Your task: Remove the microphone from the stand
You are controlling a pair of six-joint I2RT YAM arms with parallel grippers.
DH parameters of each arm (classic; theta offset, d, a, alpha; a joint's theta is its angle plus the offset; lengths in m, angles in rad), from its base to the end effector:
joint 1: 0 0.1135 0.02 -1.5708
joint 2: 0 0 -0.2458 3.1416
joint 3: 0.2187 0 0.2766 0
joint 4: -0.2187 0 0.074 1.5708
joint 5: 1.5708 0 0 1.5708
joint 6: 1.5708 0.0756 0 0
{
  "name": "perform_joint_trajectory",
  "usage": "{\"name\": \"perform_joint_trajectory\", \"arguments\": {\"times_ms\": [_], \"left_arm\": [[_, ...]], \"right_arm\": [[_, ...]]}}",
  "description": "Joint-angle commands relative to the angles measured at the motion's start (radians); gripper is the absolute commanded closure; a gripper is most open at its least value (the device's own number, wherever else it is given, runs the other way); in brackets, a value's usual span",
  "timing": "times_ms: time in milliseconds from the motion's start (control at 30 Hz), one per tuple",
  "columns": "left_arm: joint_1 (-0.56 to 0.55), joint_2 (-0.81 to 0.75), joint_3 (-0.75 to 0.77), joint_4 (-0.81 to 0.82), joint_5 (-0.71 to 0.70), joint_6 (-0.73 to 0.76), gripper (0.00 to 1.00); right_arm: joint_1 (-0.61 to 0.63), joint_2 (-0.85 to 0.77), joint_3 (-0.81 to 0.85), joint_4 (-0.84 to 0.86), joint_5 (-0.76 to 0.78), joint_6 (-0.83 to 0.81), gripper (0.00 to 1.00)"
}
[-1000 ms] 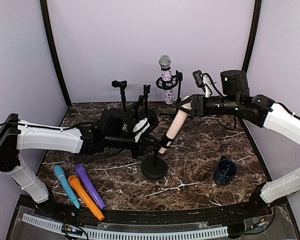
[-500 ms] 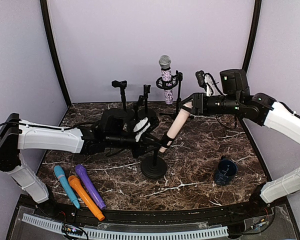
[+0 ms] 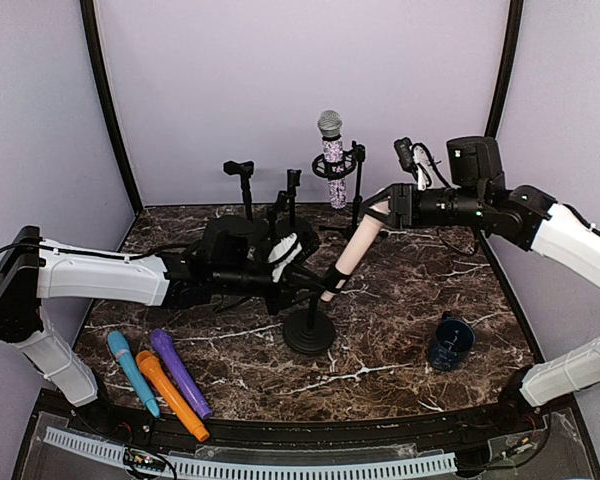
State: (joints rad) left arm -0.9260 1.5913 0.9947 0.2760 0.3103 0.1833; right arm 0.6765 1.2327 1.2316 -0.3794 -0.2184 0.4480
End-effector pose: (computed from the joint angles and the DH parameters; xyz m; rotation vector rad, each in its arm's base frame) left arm 0.2344 -0.3501 0.2112 1.2099 1.5364 -0.7921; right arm 0.2594 0.2293 0.3502 -0.3867 2.0291 0.9346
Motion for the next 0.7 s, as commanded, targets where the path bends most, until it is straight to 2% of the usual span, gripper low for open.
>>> {"name": "perform_joint_trajectory", "arguments": {"times_ms": [0,200,333,467,667], "left_arm": [[0.010,0.006,-0.023,-0.144,-0.023,0.035,1.00],[0.011,0.004,-0.023,-0.144,-0.025,0.036,1.00],[0.010,0.005,-0.024,-0.144,-0.025,0.036,1.00],[0.011,0.008,-0.022,-0.142,-0.022,0.035,1.00],[0.010,0.009,-0.025,-0.143,-0.028,0.037,1.00]], "right_arm": [[-0.044,-0.100,0.012,0.227,-0.109,-0.046,0.70],[-0.055,-0.117,-0.016,0.319,-0.269,-0.043,0.71],[-0.061,-0.124,-0.028,0.348,-0.308,-0.027,0.71],[-0.064,-0.129,-0.027,0.337,-0.273,-0.019,0.71],[-0.064,-0.090,0.010,0.239,-0.132,-0.019,0.71]]}}
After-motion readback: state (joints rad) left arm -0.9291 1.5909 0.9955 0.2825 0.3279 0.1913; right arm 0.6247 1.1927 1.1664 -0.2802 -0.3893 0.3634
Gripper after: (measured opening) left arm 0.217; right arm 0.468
